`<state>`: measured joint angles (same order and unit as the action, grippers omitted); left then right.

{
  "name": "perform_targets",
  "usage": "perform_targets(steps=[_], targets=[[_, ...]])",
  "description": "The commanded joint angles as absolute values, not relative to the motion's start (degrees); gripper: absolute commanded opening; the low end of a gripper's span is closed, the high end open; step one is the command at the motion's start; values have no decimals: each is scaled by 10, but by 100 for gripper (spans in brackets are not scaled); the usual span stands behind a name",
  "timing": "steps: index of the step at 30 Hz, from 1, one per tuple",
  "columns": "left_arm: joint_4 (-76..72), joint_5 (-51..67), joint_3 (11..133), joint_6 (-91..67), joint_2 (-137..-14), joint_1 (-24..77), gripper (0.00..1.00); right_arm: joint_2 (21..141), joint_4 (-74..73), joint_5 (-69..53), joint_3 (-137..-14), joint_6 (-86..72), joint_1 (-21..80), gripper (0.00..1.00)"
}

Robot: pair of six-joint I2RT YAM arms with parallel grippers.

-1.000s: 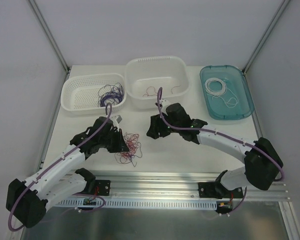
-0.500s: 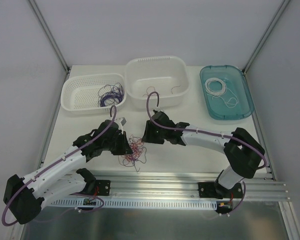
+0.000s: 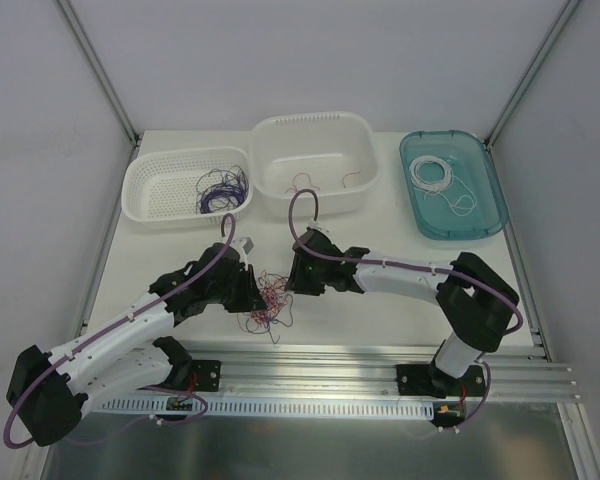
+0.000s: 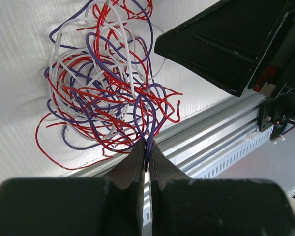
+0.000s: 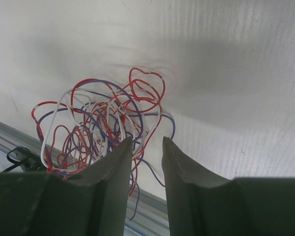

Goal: Untangle the cables

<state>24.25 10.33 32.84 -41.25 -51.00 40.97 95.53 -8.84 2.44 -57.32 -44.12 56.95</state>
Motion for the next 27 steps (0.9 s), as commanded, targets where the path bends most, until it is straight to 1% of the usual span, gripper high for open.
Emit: perform_targets(steps=[1, 5, 6, 8, 9, 10, 15, 20, 22, 23, 27], targets=[[222, 100, 323, -423, -511, 417, 0, 962, -91, 37, -596, -463, 574, 34], [220, 98, 321, -425, -512, 417, 0, 959, -93, 42, -596, -462, 577, 23], [220, 97, 320, -426, -512, 417, 0, 957, -94, 42, -596, -462, 578, 17], [219, 91, 317, -427, -512, 417, 0, 948, -101, 50, -597, -458, 579, 10], [220, 87, 315, -429, -511, 417, 0, 944, -105, 54, -597, -455, 579, 3], [220, 84, 313, -431, -510, 417, 0, 940, -109, 57, -596, -453, 580, 1], [224, 48, 304, -432, -502, 417, 0, 892, -165, 112, -600, -406, 577, 1], [248, 3, 307, -442, -499, 411, 0, 795, -287, 216, -624, -332, 553, 1], [261, -13, 311, -444, -502, 401, 0, 763, -335, 244, -640, -286, 533, 1], [264, -17, 312, -445, -502, 397, 0, 725, -350, 265, -645, -270, 523, 1], [273, -27, 313, -448, -501, 371, 0, 631, -402, 292, -689, -173, 461, 1]])
